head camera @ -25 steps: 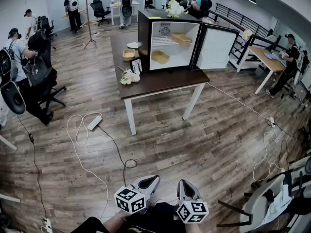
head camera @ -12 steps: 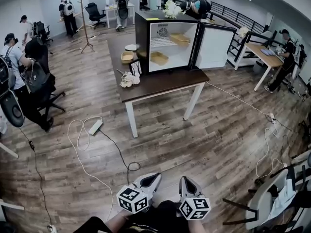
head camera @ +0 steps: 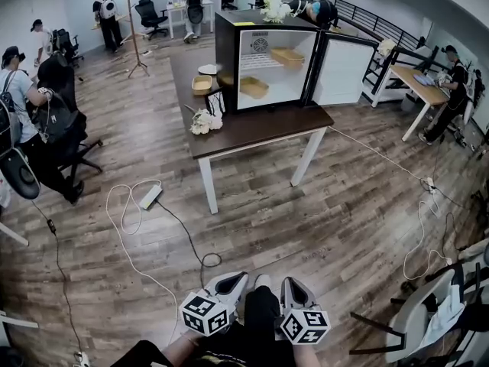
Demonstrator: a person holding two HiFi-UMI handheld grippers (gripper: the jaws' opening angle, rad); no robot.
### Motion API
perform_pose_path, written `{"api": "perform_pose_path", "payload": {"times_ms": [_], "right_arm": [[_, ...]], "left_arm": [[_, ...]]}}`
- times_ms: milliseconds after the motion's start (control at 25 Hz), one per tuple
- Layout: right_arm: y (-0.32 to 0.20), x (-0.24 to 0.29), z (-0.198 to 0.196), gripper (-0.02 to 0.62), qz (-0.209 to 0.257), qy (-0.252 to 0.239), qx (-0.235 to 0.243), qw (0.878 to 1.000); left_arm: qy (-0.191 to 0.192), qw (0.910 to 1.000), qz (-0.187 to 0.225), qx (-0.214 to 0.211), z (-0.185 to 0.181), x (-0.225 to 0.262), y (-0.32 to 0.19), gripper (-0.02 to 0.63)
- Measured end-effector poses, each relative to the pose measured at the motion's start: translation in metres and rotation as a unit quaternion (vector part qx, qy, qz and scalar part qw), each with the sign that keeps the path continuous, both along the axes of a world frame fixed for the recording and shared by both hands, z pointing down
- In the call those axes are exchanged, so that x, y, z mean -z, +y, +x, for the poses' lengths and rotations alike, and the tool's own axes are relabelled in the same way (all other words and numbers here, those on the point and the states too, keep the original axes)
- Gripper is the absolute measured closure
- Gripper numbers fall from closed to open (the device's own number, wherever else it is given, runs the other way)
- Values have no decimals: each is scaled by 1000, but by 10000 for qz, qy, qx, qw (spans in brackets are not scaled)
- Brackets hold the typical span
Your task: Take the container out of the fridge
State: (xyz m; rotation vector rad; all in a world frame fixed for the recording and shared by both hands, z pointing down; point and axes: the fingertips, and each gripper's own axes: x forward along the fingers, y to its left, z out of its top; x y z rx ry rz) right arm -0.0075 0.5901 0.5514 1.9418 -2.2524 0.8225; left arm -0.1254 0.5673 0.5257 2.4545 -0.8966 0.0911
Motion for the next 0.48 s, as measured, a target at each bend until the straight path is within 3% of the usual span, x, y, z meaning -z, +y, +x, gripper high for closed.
{"api": "perform_pose_path", "payload": {"times_ms": [480], "right_arm": [[-115,3,44,589,18,199,403,9990]], "left_arm": [[-97,9987,182,461,33,8,-101,598]]}}
